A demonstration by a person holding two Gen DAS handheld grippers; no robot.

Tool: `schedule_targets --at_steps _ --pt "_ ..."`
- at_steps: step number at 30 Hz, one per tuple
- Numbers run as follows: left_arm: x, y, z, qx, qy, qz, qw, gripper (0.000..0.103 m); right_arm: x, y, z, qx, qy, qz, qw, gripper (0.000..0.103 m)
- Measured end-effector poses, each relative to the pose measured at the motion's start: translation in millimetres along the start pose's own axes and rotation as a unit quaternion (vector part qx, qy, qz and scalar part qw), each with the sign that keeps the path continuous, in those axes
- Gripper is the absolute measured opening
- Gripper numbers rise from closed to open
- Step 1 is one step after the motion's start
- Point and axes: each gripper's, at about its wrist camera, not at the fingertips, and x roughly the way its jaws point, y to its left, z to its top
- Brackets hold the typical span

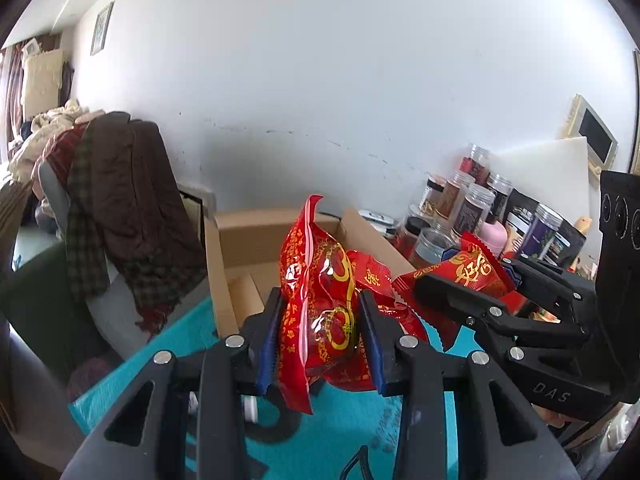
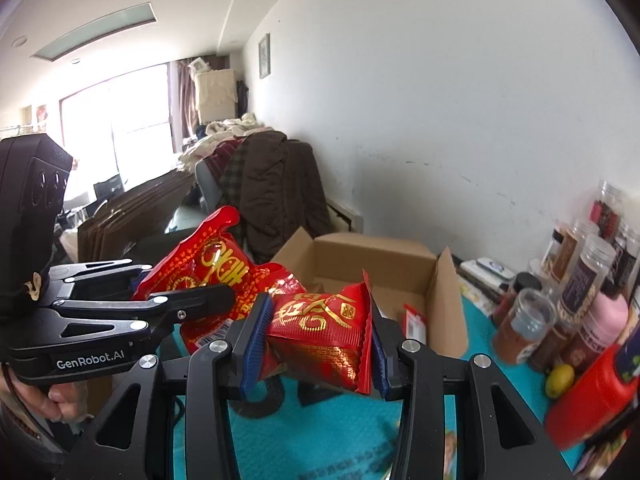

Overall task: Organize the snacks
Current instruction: 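Carry both red snacks over the cardboard box and lower them in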

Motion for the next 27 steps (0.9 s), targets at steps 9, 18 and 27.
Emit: schedule_targets --at_steps 9,18,27 --pt "33.0 9.5 37.5 0.015 -0.007 0.001 0.9999 0.036 31.5 -28.6 30.9 -0.004 -0.006 -0.017 1.000 0.043" --pt "71.6 21.6 71.0 0.025 -0.009 0.035 0.9990 0.036 66.5 -59.1 60.6 0.004 0.006 -0.014 1.000 0.043" --pt "117.3 31.9 83.9 0.027 0.028 0.056 0.9977 0.036 114.7 -79.8 76.2 0.014 0.046 -0.024 0.999 0.043"
